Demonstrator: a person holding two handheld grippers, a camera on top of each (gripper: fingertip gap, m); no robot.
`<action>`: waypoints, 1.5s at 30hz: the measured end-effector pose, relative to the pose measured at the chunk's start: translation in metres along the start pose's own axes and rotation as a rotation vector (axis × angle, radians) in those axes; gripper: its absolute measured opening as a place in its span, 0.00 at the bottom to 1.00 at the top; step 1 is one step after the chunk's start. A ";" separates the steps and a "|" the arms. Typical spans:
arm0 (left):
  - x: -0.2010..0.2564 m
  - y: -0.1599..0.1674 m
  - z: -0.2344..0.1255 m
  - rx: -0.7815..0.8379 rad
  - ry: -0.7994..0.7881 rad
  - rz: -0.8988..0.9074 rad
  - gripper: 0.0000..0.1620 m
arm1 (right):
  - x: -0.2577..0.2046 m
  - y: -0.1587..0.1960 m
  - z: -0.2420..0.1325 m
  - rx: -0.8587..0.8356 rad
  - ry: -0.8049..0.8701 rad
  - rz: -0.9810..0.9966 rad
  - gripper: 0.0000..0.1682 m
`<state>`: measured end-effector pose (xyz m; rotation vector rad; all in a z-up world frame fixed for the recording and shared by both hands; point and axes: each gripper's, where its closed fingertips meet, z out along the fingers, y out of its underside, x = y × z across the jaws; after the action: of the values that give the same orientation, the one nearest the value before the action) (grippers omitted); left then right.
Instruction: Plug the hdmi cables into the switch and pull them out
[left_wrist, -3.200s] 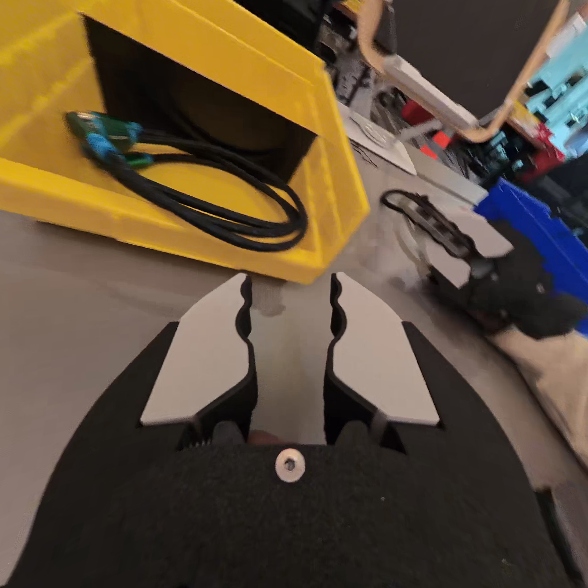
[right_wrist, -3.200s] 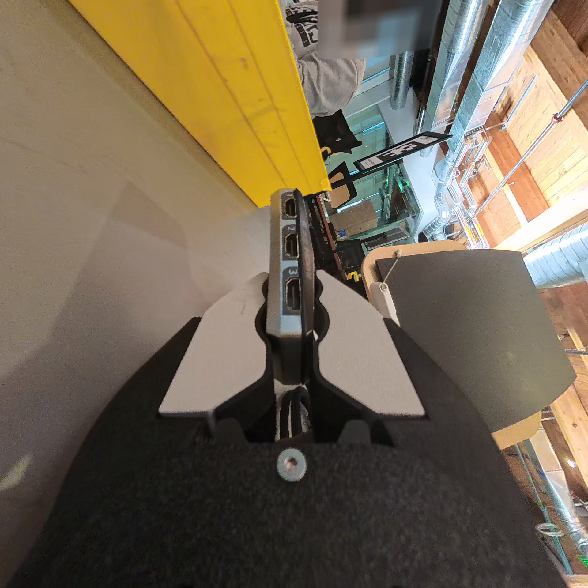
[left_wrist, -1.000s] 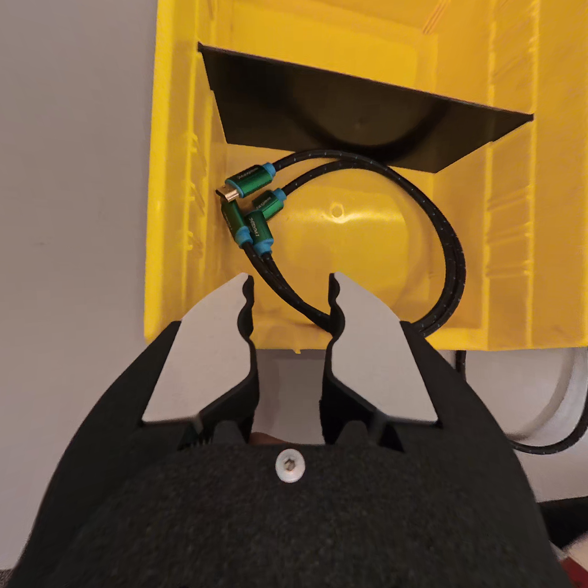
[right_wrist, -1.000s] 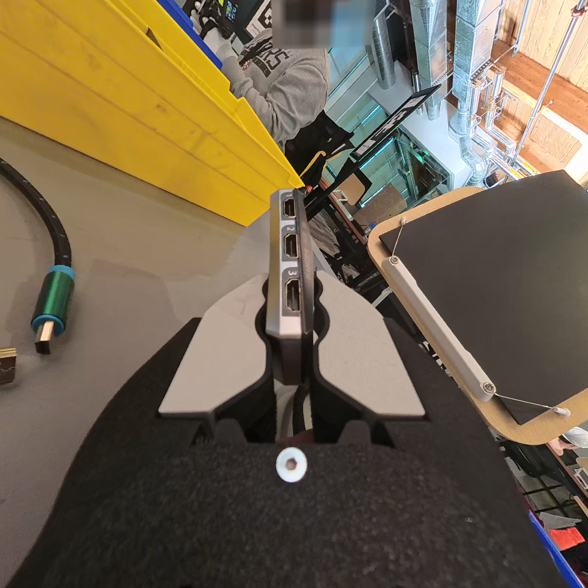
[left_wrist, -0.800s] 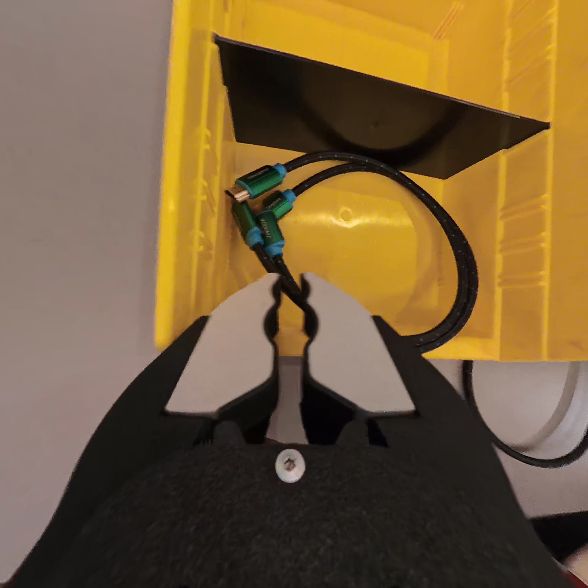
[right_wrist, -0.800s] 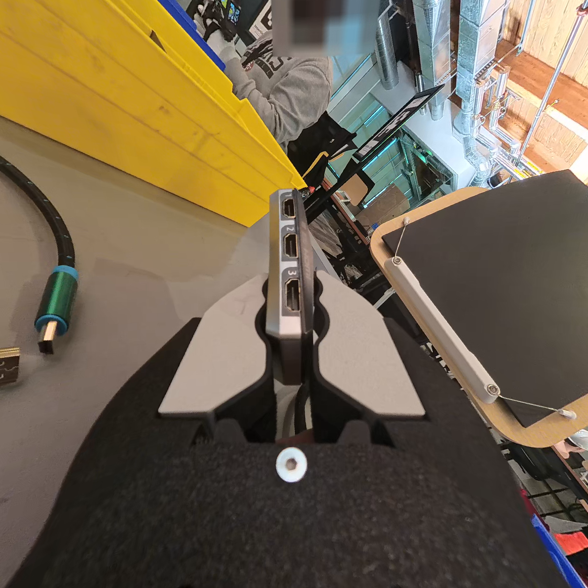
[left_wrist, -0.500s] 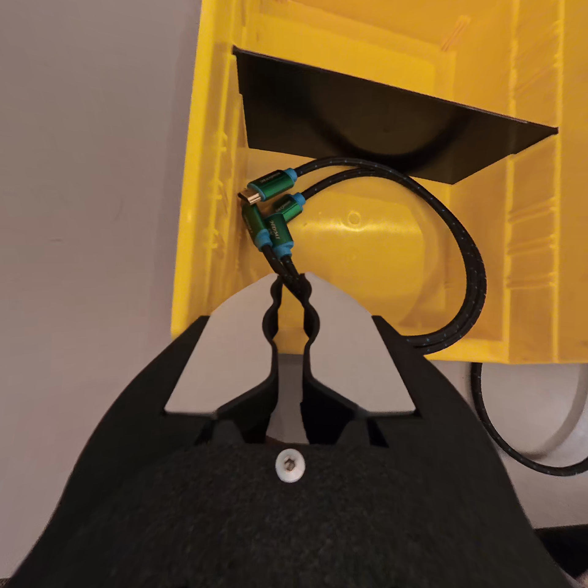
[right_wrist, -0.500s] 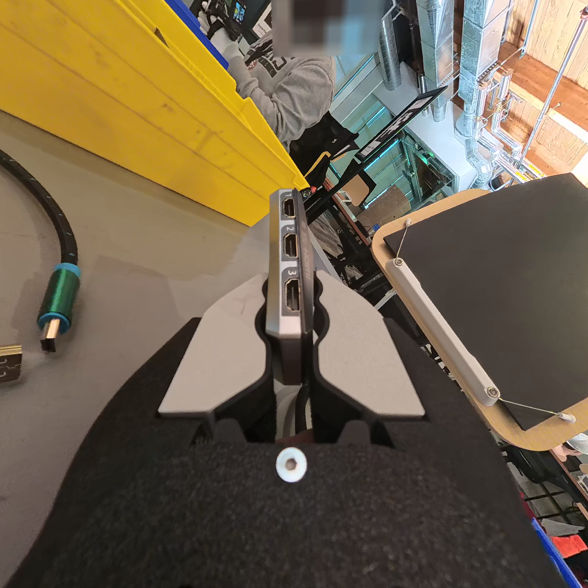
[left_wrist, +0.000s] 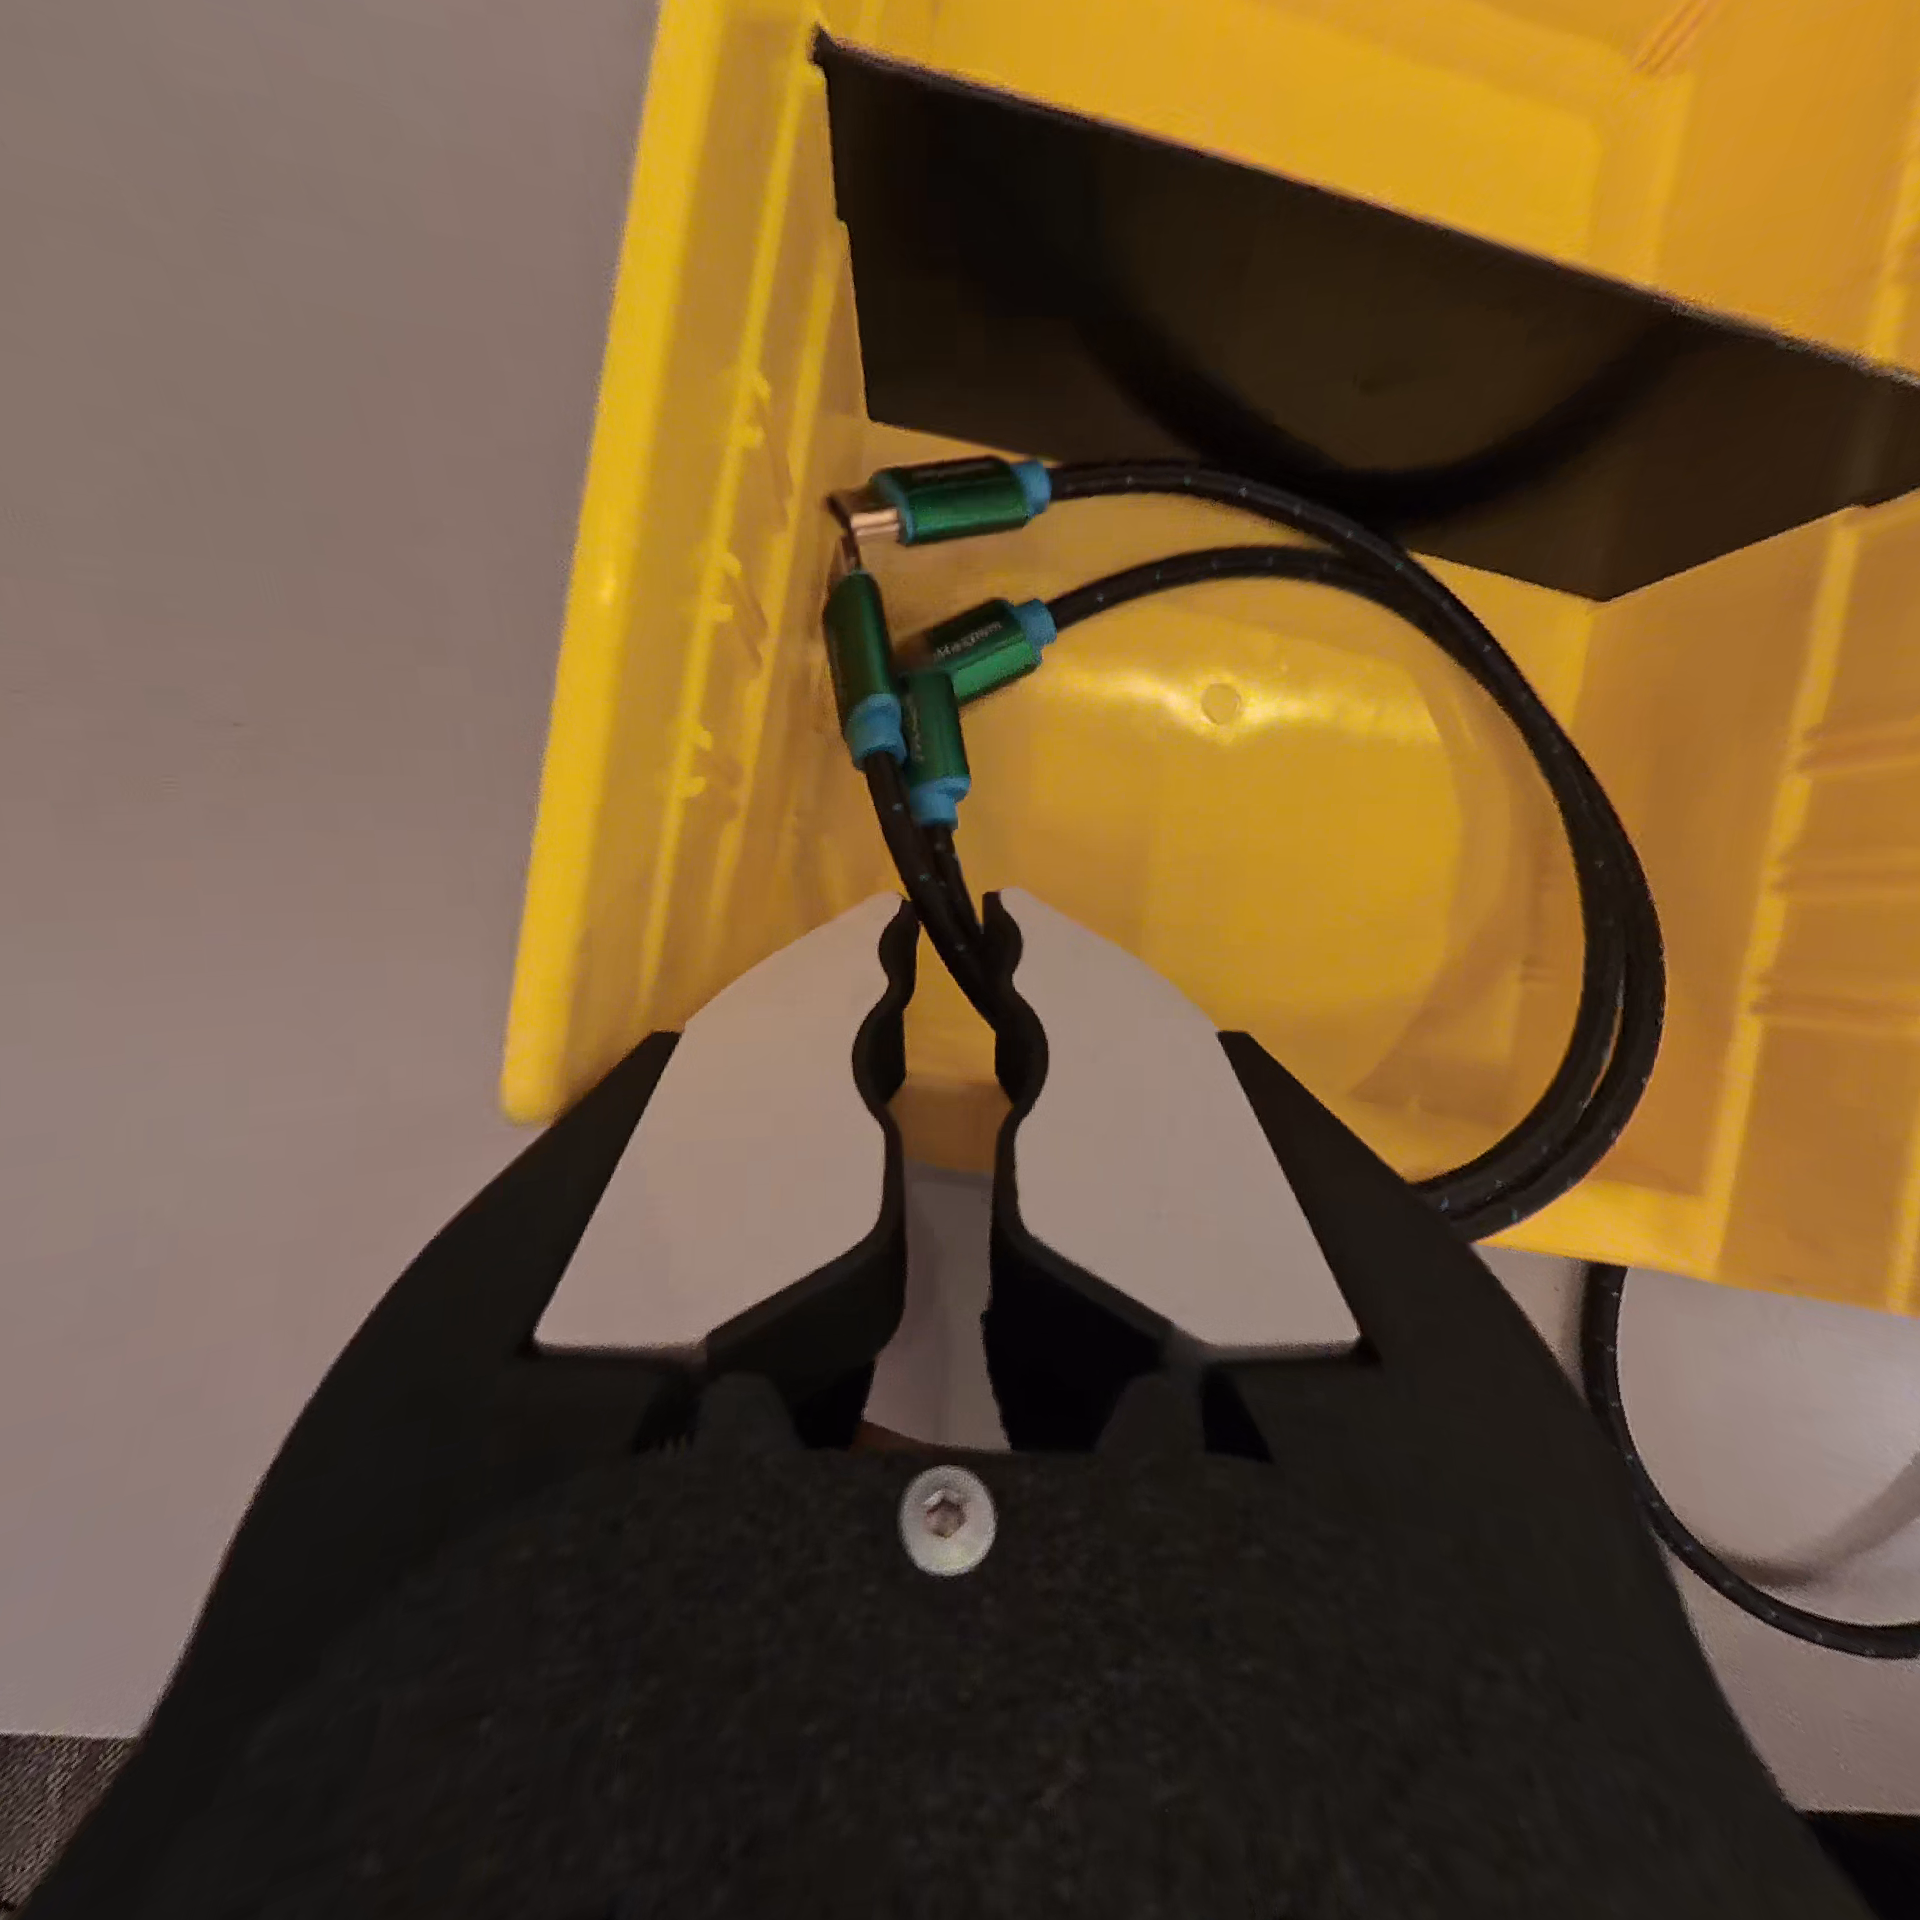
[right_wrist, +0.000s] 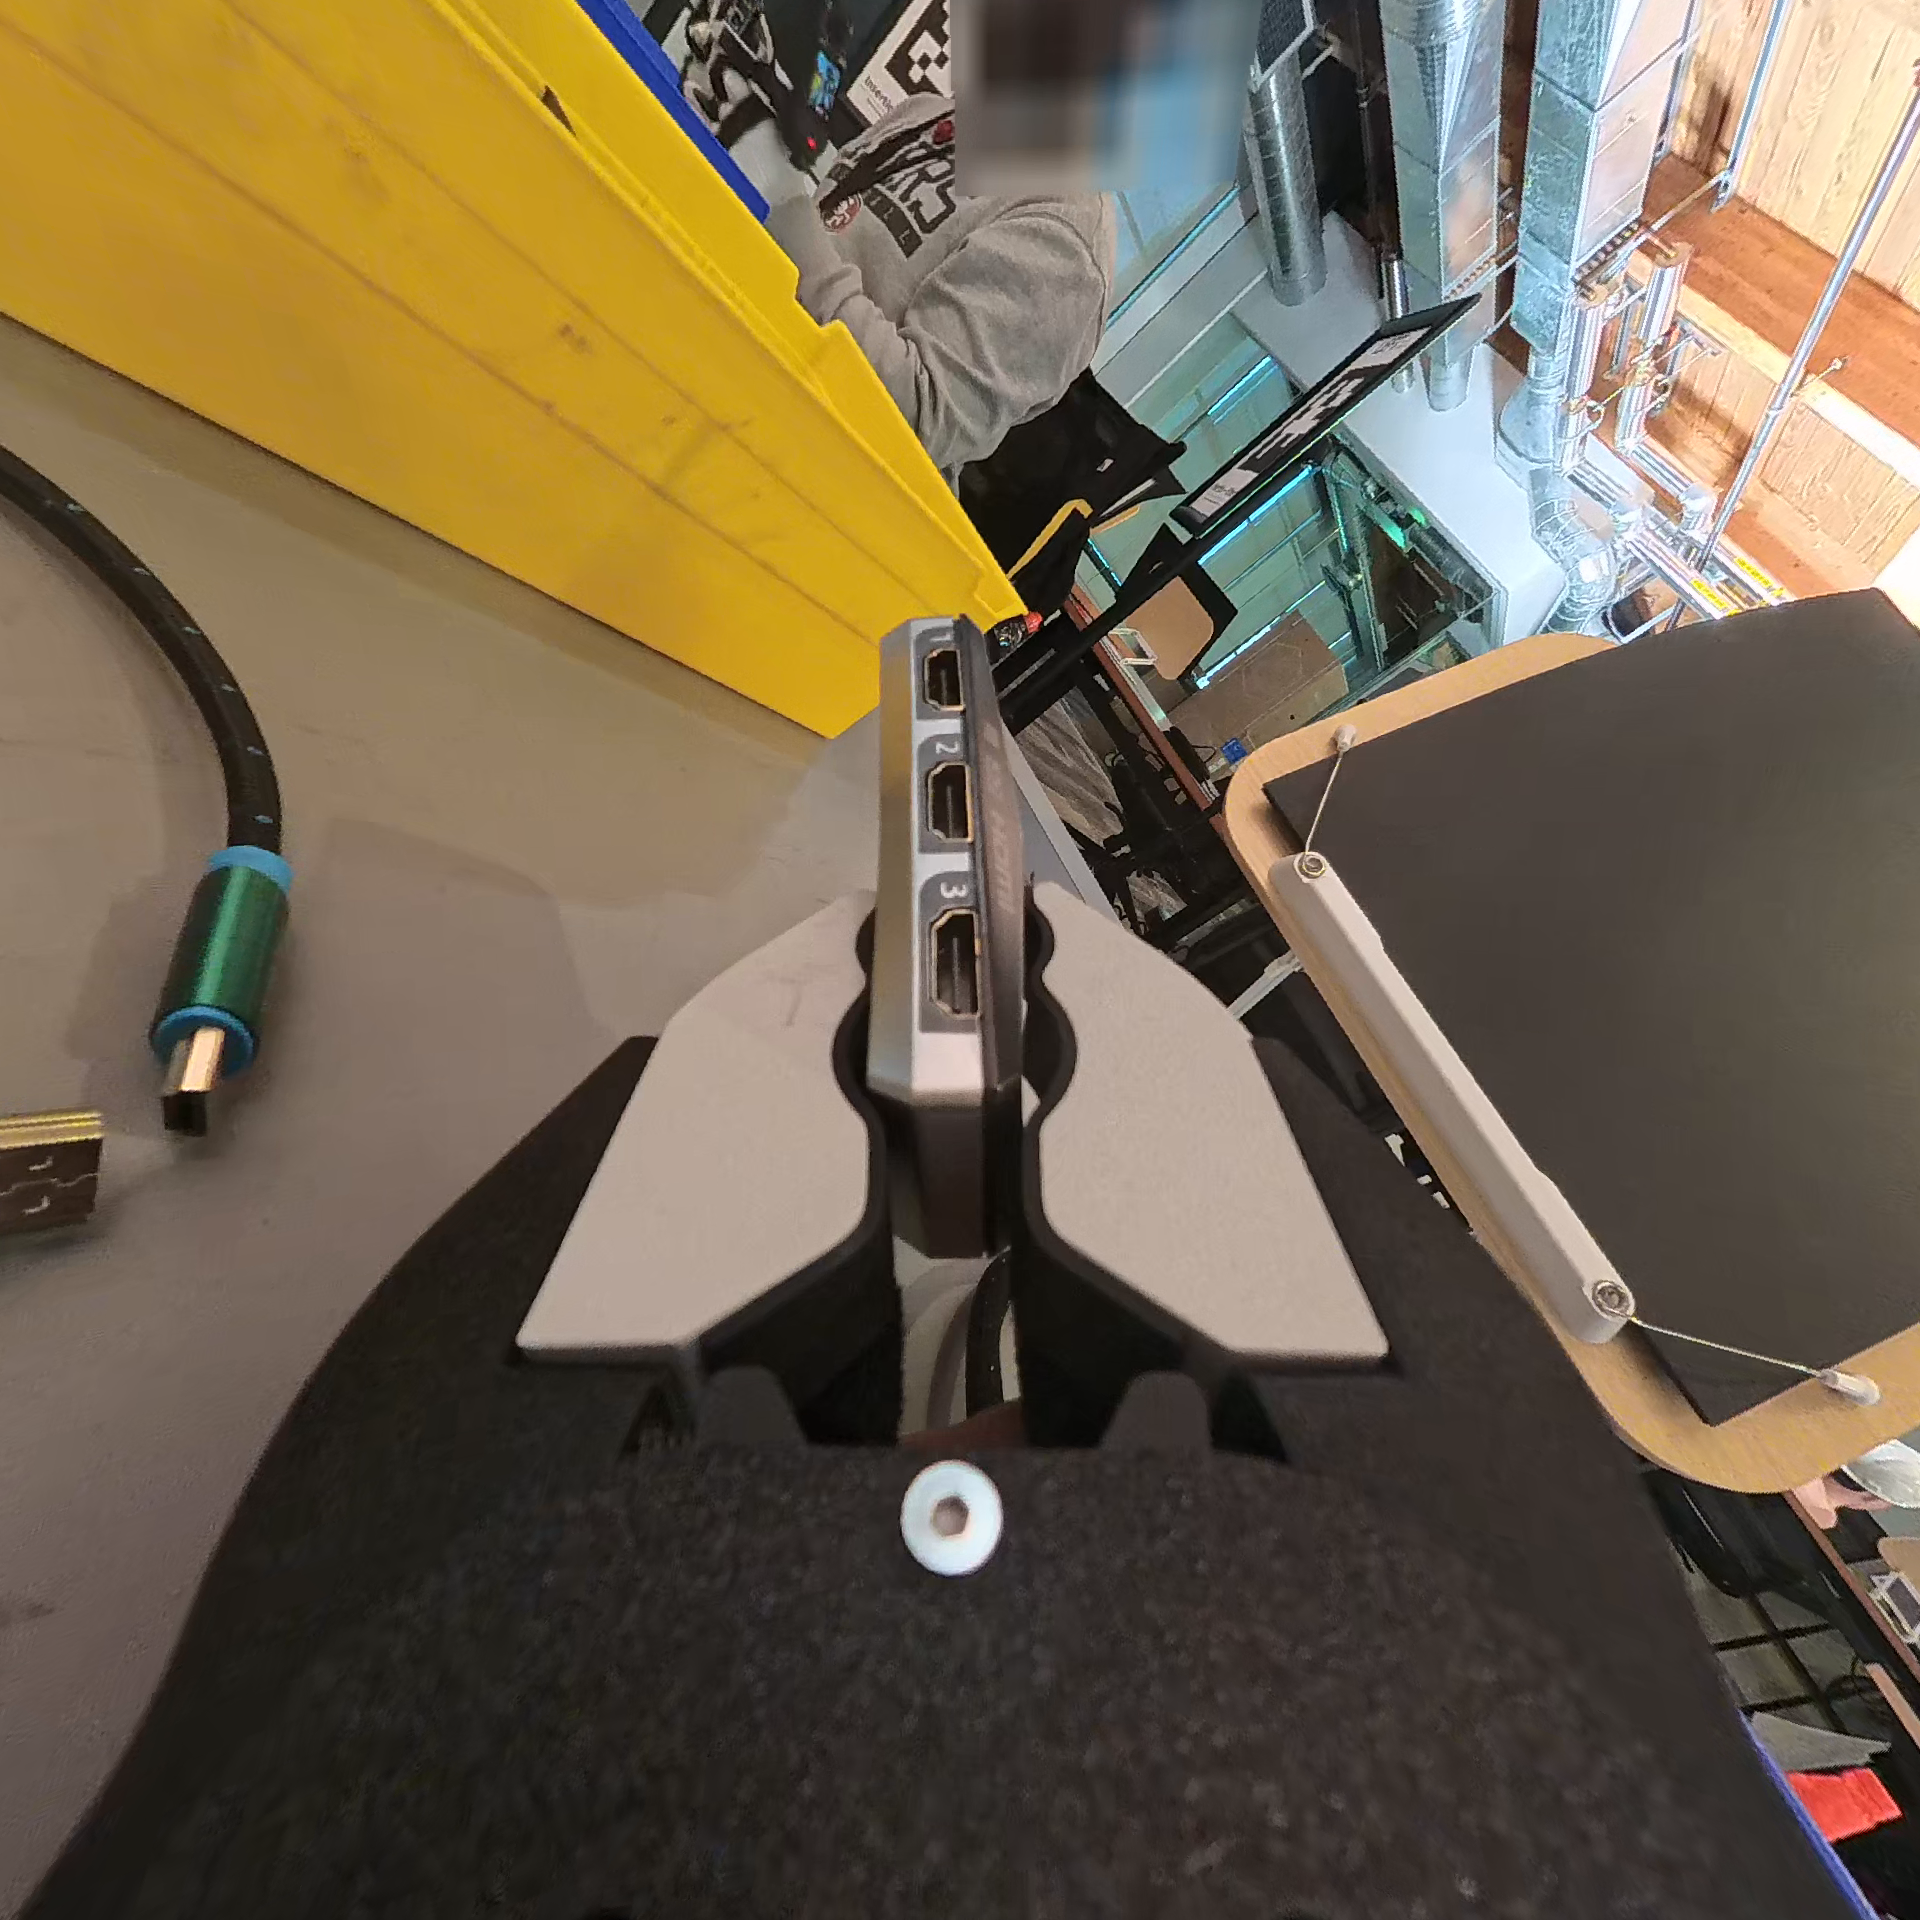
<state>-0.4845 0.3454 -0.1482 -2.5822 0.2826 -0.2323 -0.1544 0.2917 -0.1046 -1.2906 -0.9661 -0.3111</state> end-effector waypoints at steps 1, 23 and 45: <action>-0.001 -0.004 -0.004 0.021 -0.005 0.001 0.06 | 0.000 0.000 0.000 0.000 0.001 0.000 0.13; 0.162 -0.038 -0.285 1.011 -0.528 0.924 0.03 | 0.005 0.000 -0.001 0.005 0.017 0.027 0.13; 0.345 0.219 -0.067 0.404 0.261 1.213 0.04 | 0.014 0.001 -0.002 0.018 0.029 0.100 0.13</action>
<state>-0.2008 0.0446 -0.1681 -1.6005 1.5948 -0.1376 -0.1451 0.2945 -0.0948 -1.3101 -0.8750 -0.2428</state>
